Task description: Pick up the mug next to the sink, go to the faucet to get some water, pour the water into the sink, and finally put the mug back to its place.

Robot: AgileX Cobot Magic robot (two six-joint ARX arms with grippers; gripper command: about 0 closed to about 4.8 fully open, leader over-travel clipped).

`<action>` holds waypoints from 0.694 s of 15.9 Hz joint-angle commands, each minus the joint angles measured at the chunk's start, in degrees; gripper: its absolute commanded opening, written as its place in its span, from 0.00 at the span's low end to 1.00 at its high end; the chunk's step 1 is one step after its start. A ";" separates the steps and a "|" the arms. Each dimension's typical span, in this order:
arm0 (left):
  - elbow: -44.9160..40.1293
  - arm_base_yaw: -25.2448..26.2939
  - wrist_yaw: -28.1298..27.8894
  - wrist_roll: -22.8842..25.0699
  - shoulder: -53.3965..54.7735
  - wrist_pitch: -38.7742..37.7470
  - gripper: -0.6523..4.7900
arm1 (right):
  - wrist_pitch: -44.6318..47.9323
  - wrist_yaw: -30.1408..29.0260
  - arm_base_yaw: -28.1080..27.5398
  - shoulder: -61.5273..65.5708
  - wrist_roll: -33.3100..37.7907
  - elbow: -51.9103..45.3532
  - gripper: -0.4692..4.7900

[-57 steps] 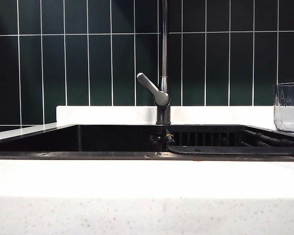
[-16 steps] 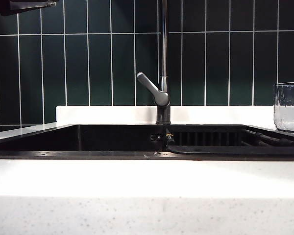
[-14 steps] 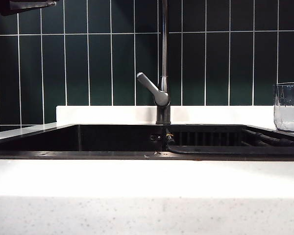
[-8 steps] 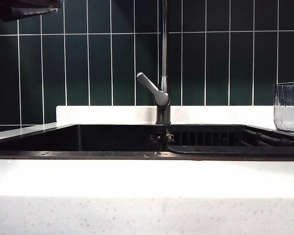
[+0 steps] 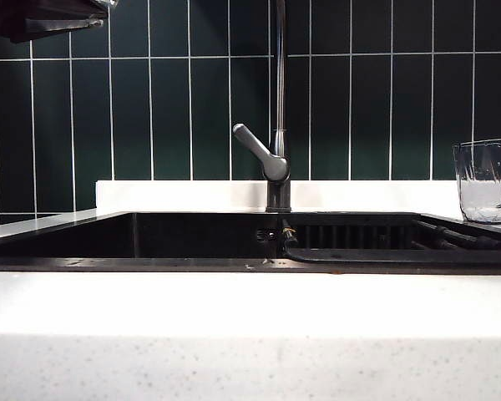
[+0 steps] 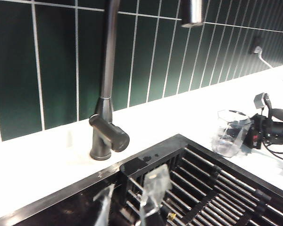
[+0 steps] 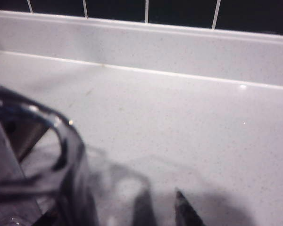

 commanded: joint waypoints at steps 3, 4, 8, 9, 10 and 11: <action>0.26 0.04 0.39 0.20 -0.11 0.09 0.29 | 2.73 -0.39 0.00 -0.20 0.15 0.31 0.61; 0.26 0.04 0.39 0.22 -0.11 -0.13 0.29 | 2.75 -0.39 0.00 -0.20 0.15 0.31 0.61; 0.26 0.04 0.39 0.46 -0.11 -1.42 0.29 | 4.11 -0.39 -0.39 -0.22 0.15 0.31 0.59; 0.26 0.04 0.37 0.90 -0.11 -1.46 0.29 | 4.90 -0.39 -0.39 -0.22 0.15 0.33 0.59; 0.26 0.04 0.37 1.14 -0.11 -1.62 0.29 | 5.14 -0.39 -0.39 -0.22 0.15 0.33 0.58; 0.26 0.04 0.37 1.20 -0.11 -1.86 0.29 | 5.33 -0.39 -0.39 -0.22 0.15 0.35 0.58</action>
